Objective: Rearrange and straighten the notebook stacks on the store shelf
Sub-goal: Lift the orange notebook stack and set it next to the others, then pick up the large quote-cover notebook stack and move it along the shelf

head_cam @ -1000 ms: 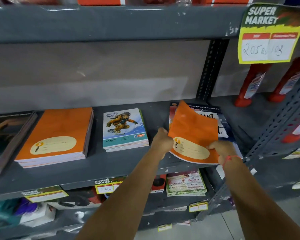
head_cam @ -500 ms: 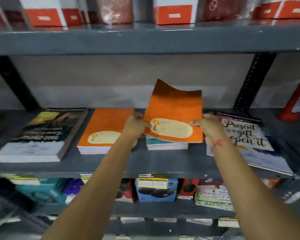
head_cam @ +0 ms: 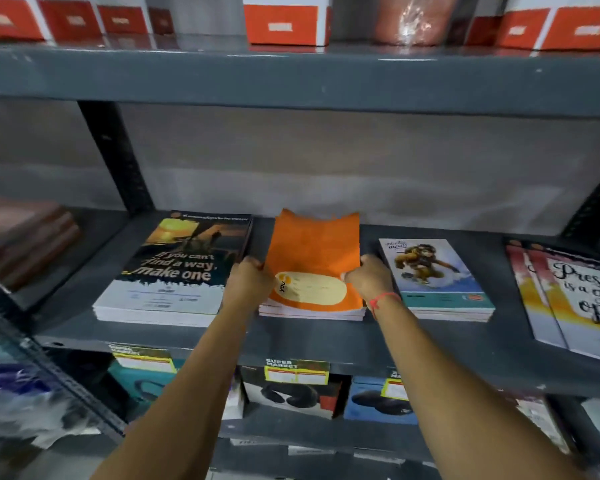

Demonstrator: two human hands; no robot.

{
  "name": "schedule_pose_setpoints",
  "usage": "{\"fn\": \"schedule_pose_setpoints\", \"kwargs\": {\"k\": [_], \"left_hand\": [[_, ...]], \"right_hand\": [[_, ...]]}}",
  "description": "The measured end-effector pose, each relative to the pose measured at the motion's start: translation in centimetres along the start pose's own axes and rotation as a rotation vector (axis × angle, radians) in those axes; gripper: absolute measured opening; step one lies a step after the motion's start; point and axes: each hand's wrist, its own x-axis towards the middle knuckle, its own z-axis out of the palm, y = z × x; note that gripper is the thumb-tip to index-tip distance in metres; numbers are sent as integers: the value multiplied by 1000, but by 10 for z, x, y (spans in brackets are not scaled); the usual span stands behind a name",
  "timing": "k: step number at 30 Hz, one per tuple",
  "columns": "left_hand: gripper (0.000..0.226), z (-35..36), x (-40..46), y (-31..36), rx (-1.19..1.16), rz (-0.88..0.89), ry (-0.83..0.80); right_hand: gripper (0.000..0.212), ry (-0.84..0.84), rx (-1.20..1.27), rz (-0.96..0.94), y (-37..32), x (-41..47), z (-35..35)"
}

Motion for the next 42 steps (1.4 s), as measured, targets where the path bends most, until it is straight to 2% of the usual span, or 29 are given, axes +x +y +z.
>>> {"fn": "schedule_pose_setpoints", "kwargs": {"k": [3, 6, 10, 12, 15, 18, 20, 24, 27, 30, 34, 37, 40, 42], "left_hand": [[29, -3, 5, -9, 215, -35, -109], [28, -11, 7, -5, 378, -16, -154], [42, -5, -6, 29, 614, 74, -34], [41, 12, -19, 51, 529, 210, 17], [36, 54, -41, 87, 362, 380, -2], [28, 104, -70, 128, 198, 527, -97], [27, 145, -96, 156, 89, 602, -216], [29, 221, -137, 191, -15, 550, -462], [32, 270, -161, 205, 64, 503, -592], [36, 304, -173, 209, 113, 417, -600], [30, 328, -174, 216, 151, 325, -518], [28, 340, -172, 220, 202, 304, -450], [18, 349, -178, 228, 148, 229, -499], [25, 351, -177, 234, 108, 144, -526]], "right_hand": [[40, -26, -210, -15, 6, 1, 4], [55, 31, -382, -30, 8, 0, 1], [44, 188, -269, -125, 12, -7, -8], [36, 312, -215, -185, 19, -10, -26], [28, 495, -200, -217, 44, -10, -70], [29, 625, -157, -138, 78, -9, -123], [29, 691, -185, -73, 108, -11, -162], [30, 685, -290, 78, 164, -17, -223], [32, 595, -387, 206, 205, -19, -261], [37, 504, -442, 352, 239, -19, -292], [45, 377, -419, 477, 273, -13, -323], [39, 384, -330, 516, 281, -10, -334], [33, 400, -333, 523, 286, -6, -342], [32, 402, -299, 548, 288, -2, -347]]}}
